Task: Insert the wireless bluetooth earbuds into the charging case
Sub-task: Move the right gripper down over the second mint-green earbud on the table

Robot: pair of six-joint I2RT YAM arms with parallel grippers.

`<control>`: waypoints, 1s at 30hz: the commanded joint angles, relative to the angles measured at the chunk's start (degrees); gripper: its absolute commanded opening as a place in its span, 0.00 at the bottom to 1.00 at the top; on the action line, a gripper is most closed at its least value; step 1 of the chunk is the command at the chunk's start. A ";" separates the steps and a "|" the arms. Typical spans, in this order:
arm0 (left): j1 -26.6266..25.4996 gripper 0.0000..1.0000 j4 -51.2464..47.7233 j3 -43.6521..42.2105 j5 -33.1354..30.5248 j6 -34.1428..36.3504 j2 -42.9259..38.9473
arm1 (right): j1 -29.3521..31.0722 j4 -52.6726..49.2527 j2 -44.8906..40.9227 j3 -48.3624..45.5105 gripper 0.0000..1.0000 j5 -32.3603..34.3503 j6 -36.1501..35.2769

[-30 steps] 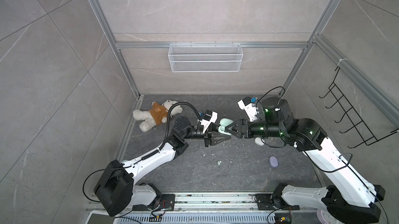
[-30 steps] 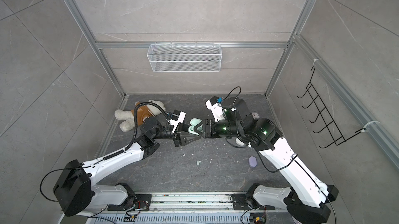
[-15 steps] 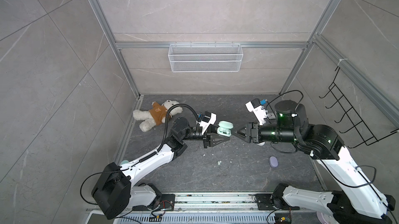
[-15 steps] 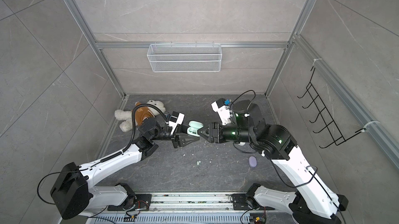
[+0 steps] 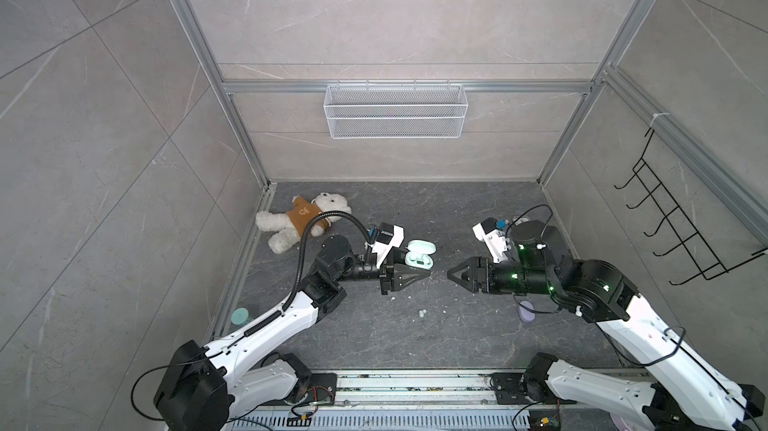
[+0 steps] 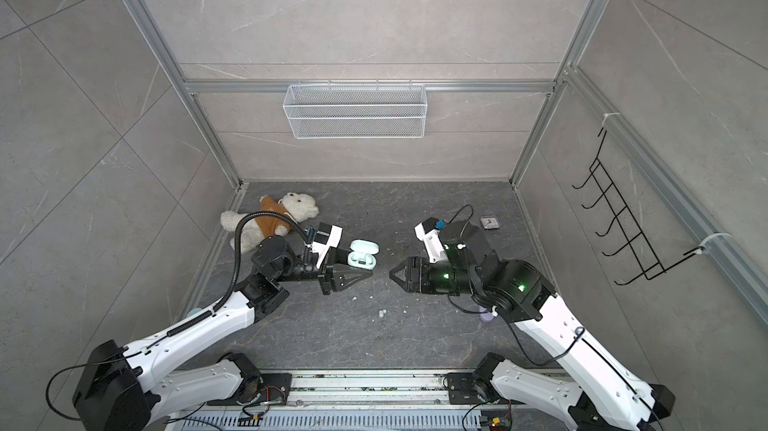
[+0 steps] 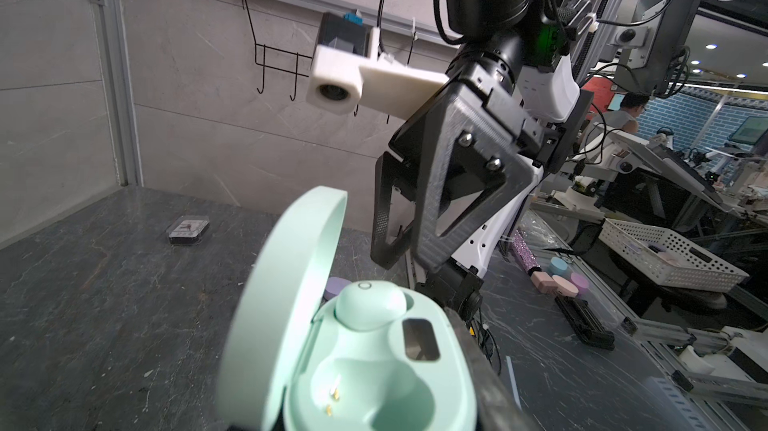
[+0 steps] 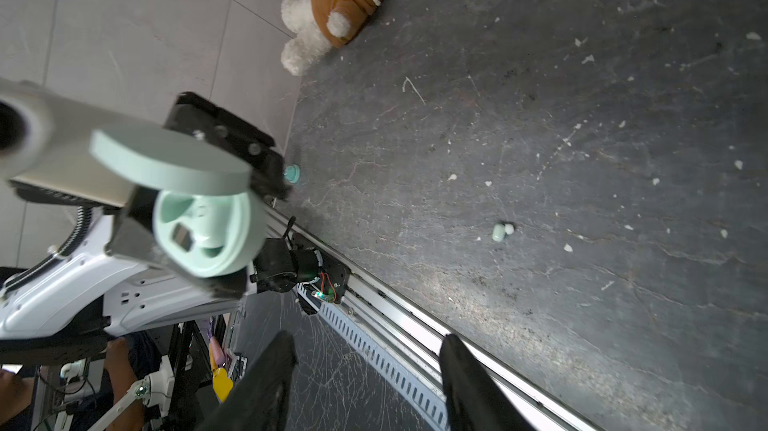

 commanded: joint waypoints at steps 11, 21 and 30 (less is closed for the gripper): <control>0.33 0.31 -7.93 -2.33 -2.94 3.79 -9.11 | 1.83 16.28 13.06 -20.68 0.56 4.66 17.33; 0.32 0.31 -11.47 -2.96 -4.20 4.65 -12.28 | 6.65 26.19 29.44 -23.19 0.56 2.16 23.57; 0.32 0.31 -12.17 -2.78 -4.55 5.02 -12.74 | 7.18 28.66 34.39 -23.43 0.57 1.28 24.98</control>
